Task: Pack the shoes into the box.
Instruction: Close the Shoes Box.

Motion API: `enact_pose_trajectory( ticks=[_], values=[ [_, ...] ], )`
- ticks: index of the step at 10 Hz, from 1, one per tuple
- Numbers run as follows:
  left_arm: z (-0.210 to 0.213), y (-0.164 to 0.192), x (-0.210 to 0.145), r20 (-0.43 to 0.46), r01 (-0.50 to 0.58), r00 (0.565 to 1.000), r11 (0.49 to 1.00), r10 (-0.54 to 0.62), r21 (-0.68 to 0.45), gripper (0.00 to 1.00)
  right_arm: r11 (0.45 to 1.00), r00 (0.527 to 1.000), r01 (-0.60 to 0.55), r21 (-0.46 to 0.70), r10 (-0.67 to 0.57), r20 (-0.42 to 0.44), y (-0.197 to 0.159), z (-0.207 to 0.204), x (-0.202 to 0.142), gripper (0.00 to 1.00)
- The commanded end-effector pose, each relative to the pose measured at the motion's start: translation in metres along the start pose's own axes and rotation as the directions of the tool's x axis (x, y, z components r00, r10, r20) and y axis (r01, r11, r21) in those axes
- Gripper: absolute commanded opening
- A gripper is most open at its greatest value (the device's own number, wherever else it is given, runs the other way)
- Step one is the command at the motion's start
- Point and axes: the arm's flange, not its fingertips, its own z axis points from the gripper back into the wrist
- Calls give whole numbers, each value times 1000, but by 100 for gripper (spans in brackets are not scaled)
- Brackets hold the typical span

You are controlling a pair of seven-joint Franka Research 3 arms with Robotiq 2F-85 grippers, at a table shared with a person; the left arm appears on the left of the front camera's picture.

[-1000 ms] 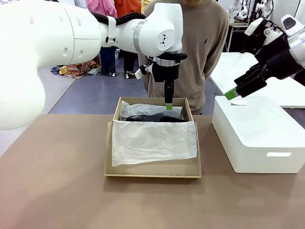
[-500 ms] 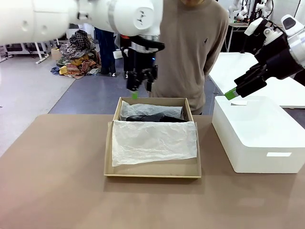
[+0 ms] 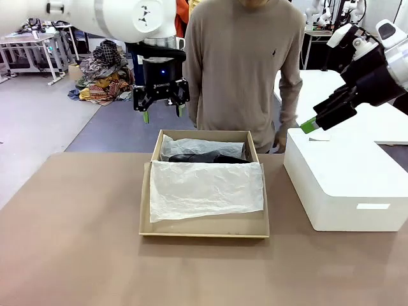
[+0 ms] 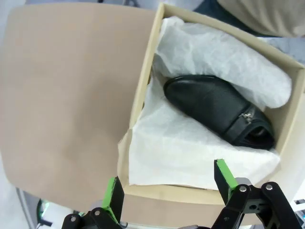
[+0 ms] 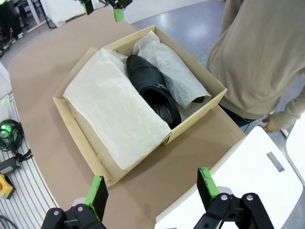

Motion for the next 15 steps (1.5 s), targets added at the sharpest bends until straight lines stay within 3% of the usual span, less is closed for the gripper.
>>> enact_pose_trajectory(
  ticks=[1, 7, 8, 9, 10, 12, 14, 15],
  values=[
    [-2, -8, -2, 0, -23, 1000, 999, 23, 47, 100, 1000, 1000, 0, 0, 0, 7, 0, 0, 0, 100],
    [-6, -6, -4, -12, -9, 1000, 999, 9, 32, 100, 1000, 1000, 0, 0, 0, 7, 0, 0, 0, 100],
    [-5, 3, -2, 0, 201, 979, 977, -202, 70, 100, 1000, 1000, 0, 0, 0, 7, 0, 0, 0, 100],
    [-5, 17, 3, 13, 315, 948, 940, -319, 128, 100, 1000, 1000, 0, 0, 0, 7, 0, 0, 0, 100],
    [-3, 36, 9, -4, 476, 878, 873, -478, 103, 100, 1000, 1000, 0, 0, 0, 7, 0, 0, 0, 100],
    [-1, 69, 18, 10, 675, 734, 732, -679, 94, 100, 1000, 1000, 0, 0, 0, 7, 0, 0, 0, 100],
    [-2, 95, 27, 11, 843, 535, 535, -845, 61, 100, 1000, 1000, 0, 0, 0, 7, 0, 0, 0, 100],
    [-4, 107, 30, 24, 911, 409, 410, -912, 35, 100, 1000, 1000, 0, 0, 0, 7, 0, 0, 0, 100]
  ],
)
